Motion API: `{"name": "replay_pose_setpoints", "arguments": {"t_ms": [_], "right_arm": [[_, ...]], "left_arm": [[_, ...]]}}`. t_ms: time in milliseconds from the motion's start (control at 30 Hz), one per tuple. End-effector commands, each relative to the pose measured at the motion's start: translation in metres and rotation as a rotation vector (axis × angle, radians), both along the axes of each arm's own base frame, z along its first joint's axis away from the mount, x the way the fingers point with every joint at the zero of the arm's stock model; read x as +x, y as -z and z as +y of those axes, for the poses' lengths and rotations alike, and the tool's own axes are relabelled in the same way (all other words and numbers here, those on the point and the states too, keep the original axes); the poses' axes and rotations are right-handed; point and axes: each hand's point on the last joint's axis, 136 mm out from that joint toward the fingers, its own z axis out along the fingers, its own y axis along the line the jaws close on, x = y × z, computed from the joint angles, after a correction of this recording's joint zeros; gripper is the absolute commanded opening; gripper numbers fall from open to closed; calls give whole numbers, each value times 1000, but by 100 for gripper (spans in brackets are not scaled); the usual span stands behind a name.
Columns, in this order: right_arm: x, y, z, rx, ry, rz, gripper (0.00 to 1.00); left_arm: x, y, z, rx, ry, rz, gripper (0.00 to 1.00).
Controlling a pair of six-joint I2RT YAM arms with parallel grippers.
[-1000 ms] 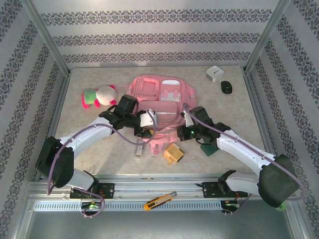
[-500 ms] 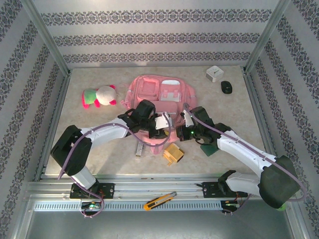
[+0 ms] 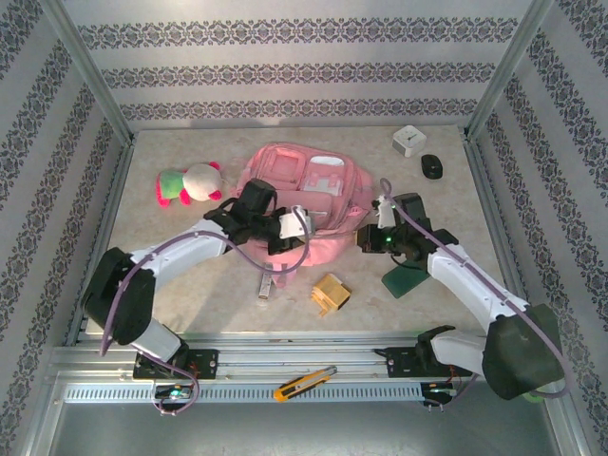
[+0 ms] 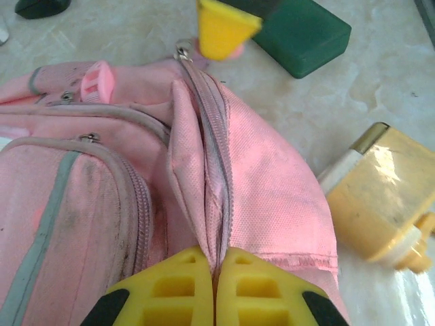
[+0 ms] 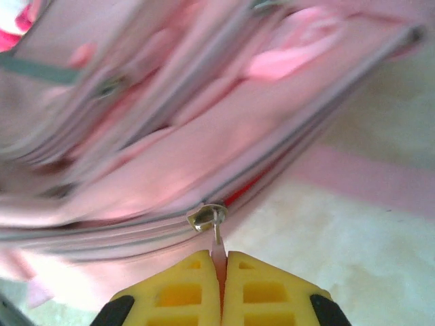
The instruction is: Pack the student bag
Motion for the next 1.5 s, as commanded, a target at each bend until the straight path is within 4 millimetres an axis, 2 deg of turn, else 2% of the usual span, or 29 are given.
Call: {"name": "replay_pose_setpoints", "arguments": {"t_ms": [0,167,333,433,500,600,733,800,900,967,1167,1267,1467], "right_arm": [[18,16,-30,-74,95,9,0],[52,22,-51,-76,177,-14,0],[90,41,-73,-83,258,-7,0],[102,41,-67,-57,246,-17,0],[101,37,-62,-49,232,-31,0],[95,27,-56,-47,213,-58,0],[78,11,-50,-42,184,-61,34],[64,1,-45,-60,162,-67,46],[41,-16,-33,-65,121,-88,47],[24,-20,-21,-60,94,-91,47],[-19,-18,32,-27,-37,-162,45],[-30,-15,46,-29,-79,-186,45],[-32,-15,59,-27,-112,-238,44]], "left_arm": [[-15,-13,20,2,38,0,0],[-26,-31,22,-55,91,-10,0],[-35,-42,20,-102,128,-11,0],[-36,-40,23,-91,125,-12,0],[-33,-37,25,-78,107,-21,0],[-20,-32,27,-73,42,-46,2],[6,-20,30,-55,-70,-80,33],[9,-18,34,-41,-83,-77,47],[12,-32,42,-94,-115,-71,60],[17,-36,48,-115,-148,-80,62],[16,-6,58,38,-87,-80,68],[22,7,61,113,-65,-127,70],[41,23,63,204,-46,-177,73]]}}
